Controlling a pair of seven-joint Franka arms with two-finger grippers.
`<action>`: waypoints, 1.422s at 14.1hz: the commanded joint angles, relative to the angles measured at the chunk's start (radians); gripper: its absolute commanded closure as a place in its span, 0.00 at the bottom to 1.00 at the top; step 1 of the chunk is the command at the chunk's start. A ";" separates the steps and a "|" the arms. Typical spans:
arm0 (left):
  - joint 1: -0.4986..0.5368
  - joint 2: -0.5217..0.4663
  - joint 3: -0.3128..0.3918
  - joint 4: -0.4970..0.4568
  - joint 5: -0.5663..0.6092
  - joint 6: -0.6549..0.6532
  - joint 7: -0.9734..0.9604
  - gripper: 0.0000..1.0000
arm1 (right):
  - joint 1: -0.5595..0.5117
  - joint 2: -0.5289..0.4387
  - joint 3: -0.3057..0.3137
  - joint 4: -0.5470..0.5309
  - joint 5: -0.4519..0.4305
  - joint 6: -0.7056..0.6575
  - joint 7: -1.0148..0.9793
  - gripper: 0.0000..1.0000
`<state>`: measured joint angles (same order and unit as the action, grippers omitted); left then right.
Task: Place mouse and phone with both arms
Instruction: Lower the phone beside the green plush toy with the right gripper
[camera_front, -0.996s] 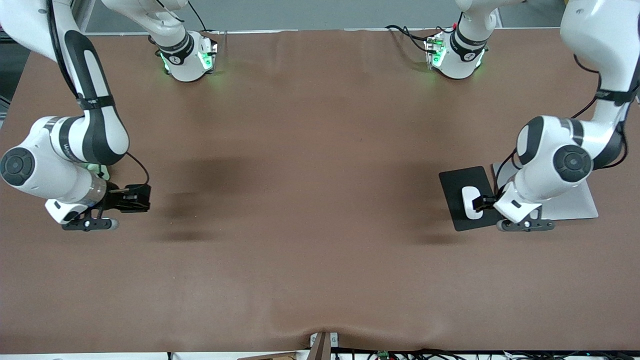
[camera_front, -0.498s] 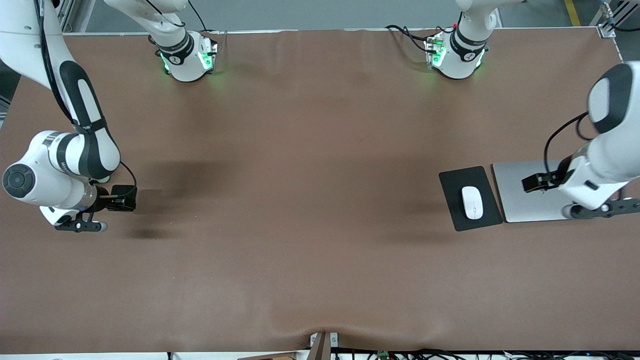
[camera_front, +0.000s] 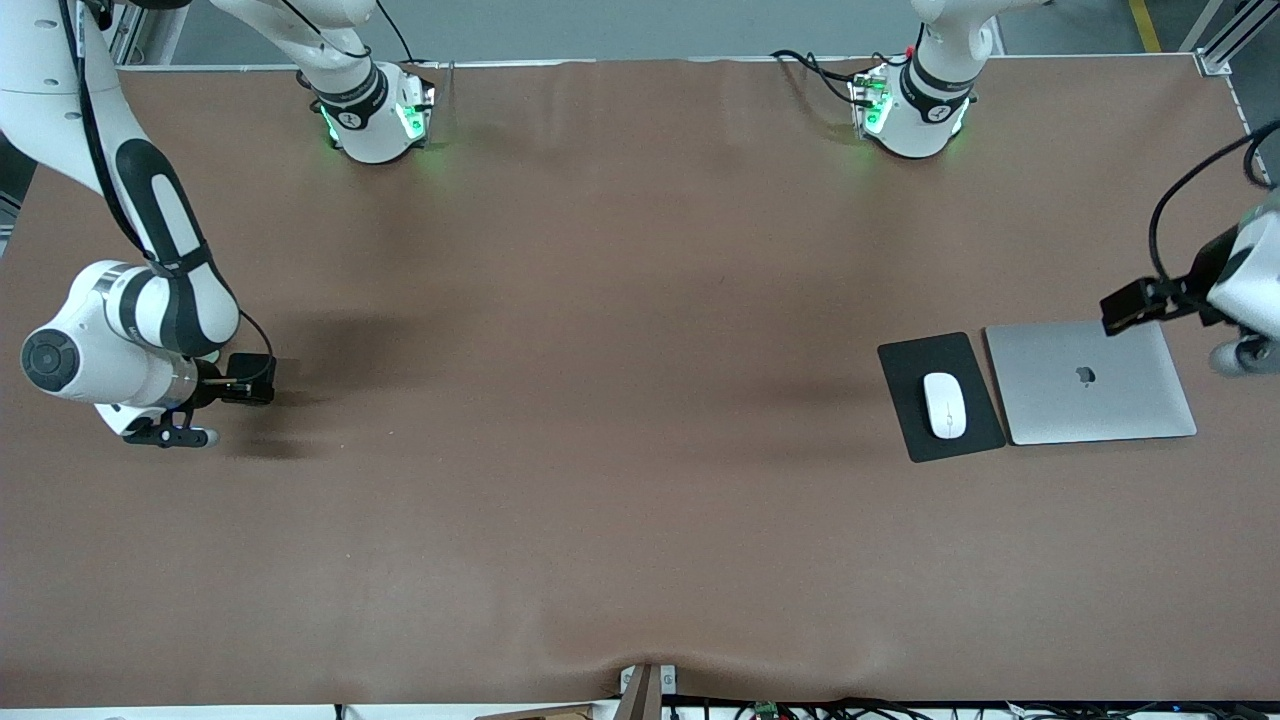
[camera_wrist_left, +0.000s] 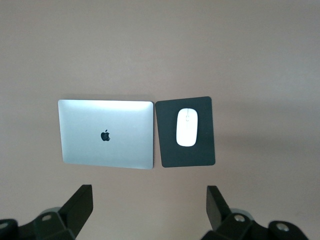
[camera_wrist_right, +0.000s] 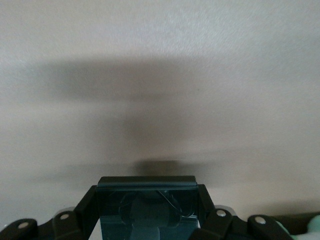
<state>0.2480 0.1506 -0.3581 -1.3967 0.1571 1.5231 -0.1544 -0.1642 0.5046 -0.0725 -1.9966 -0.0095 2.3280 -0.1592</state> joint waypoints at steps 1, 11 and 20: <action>0.008 -0.077 -0.004 -0.016 -0.036 -0.040 0.022 0.00 | -0.037 -0.029 0.022 -0.068 -0.026 0.042 0.000 1.00; -0.045 -0.160 0.028 -0.042 -0.056 -0.078 0.078 0.00 | -0.090 -0.003 0.023 -0.073 -0.024 0.059 -0.054 0.53; -0.341 -0.243 0.350 -0.073 -0.090 -0.173 0.078 0.00 | -0.089 -0.020 0.030 -0.022 -0.023 0.033 -0.054 0.00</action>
<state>-0.0633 -0.0509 -0.0461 -1.4419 0.0875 1.3593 -0.0974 -0.2344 0.5075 -0.0633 -2.0455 -0.0100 2.3910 -0.2090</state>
